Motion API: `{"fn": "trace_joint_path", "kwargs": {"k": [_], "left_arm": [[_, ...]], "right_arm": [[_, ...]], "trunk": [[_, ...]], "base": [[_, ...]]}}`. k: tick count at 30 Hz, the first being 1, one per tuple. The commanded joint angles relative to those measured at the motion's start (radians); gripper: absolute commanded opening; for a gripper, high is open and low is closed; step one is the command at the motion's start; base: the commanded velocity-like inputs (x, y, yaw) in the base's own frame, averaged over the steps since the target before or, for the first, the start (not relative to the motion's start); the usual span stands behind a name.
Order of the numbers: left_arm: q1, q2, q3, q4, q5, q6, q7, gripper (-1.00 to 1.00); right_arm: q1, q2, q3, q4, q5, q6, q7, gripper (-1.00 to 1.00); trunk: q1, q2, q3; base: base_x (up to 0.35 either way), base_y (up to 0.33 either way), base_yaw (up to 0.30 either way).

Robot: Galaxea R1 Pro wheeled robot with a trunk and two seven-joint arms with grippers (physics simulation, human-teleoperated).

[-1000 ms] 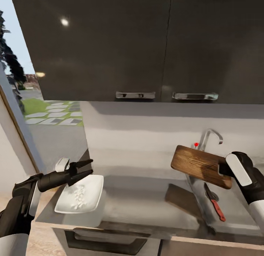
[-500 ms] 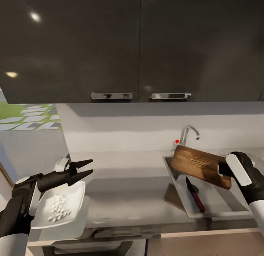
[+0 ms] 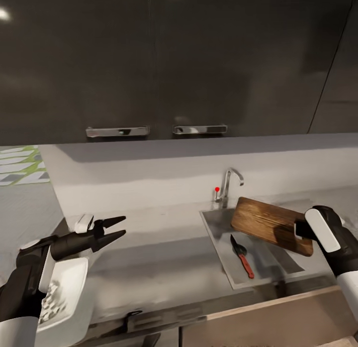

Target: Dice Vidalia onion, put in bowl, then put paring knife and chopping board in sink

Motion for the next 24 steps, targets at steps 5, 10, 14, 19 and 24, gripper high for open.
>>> {"fn": "trace_joint_path", "kwargs": {"k": [5,10,14,19,24], "left_arm": [[0.0,0.0,0.0,0.0,0.0,0.011,-0.004,1.0],[0.0,0.0,0.0,0.0,0.0,0.011,-0.004,1.0],[0.0,0.0,0.0,0.0,0.0,0.011,-0.004,1.0],[0.0,0.0,0.0,0.0,0.0,0.011,-0.004,1.0],[0.0,-0.001,0.0,0.001,0.0,0.011,-0.004,1.0]], "right_arm": [[-0.002,0.002,0.042,0.024,-0.008,-0.003,-0.008,-1.0],[-0.002,0.025,0.081,0.097,-0.009,-0.009,-0.009,-1.0],[-0.002,0.101,0.081,0.105,-0.01,-0.026,-0.01,-1.0],[-0.002,0.224,0.082,0.107,-0.01,-0.076,-0.014,-1.0],[-0.003,0.281,0.082,0.107,-0.011,-0.125,-0.016,-1.0]], "trunk": [[0.001,-0.002,-0.002],[0.001,-0.002,-0.002],[0.001,-0.002,-0.002],[0.001,-0.002,-0.002],[0.001,-0.002,-0.002]], "base": [[0.002,-0.001,-0.102],[0.0,0.0,-0.014],[0.0,0.0,-0.001],[0.0,0.0,0.0],[0.0,0.0,0.0]]}}
